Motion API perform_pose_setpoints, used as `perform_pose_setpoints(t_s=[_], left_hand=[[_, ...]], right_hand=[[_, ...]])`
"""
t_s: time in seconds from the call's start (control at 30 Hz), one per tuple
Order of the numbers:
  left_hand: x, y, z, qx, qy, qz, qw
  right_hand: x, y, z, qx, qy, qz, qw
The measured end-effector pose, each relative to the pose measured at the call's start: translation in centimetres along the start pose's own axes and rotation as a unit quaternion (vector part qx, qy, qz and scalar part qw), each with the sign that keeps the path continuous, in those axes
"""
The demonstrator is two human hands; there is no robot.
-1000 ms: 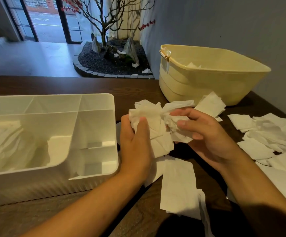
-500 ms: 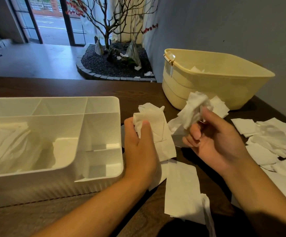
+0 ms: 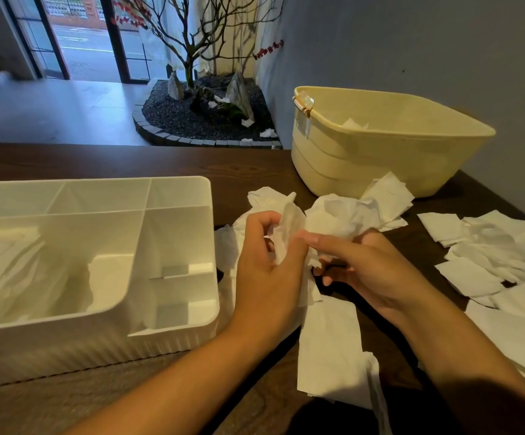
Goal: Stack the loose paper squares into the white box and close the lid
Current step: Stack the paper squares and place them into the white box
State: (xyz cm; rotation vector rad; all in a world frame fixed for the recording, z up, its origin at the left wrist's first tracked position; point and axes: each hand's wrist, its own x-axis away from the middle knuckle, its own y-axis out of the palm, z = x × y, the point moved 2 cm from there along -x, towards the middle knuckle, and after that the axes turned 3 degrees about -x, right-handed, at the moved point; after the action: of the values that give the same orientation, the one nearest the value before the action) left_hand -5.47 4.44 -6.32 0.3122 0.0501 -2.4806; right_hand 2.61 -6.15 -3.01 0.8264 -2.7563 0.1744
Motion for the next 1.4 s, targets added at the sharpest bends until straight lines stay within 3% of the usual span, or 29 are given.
perform_pose_setpoints(t_s=[0.2, 0.3, 0.5, 0.67, 0.77, 0.87, 0.97, 1.2, 1.4], left_hand=[[0.0, 0.1, 0.0, -0.02, 0.002, -0.014, 1.0], [-0.2, -0.1, 0.1, 0.019, -0.008, -0.008, 1.0], [-0.6, -0.7, -0.5, 0.012, -0.035, 0.037, 0.999], [-0.7, -0.8, -0.8, 0.029, -0.074, 0.042, 0.996], [-0.7, -0.7, -0.9, 0.022, -0.086, 0.031, 0.996], [-0.7, -0.5, -0.8, 0.023, -0.093, 0.017, 0.995], [-0.5, -0.3, -0.5, 0.02, -0.074, 0.008, 0.997], [-0.6, -0.1, -0.1, 0.001, -0.047, 0.008, 0.999], [-0.4, -0.4, -0.3, -0.004, -0.042, 0.021, 0.999]], right_hand=[[0.0, 0.3, 0.1, -0.016, 0.014, 0.024, 1.0], [0.0, 0.2, 0.0, -0.022, -0.006, 0.013, 1.0], [-0.1, -1.8, -0.7, 0.048, -0.092, 0.117, 0.988], [0.2, -1.9, -1.0, 0.015, -0.035, 0.031, 0.999], [-0.4, -2.2, -1.0, -0.016, -0.006, 0.029, 0.999], [-0.6, -2.6, -1.1, -0.088, -0.011, 0.001, 0.996], [0.0, -2.2, -1.3, -0.079, -0.023, -0.054, 0.995], [-1.0, -2.9, -0.9, -0.098, -0.005, 0.056, 0.994], [-0.4, -2.2, -0.9, -0.065, 0.009, -0.038, 0.997]])
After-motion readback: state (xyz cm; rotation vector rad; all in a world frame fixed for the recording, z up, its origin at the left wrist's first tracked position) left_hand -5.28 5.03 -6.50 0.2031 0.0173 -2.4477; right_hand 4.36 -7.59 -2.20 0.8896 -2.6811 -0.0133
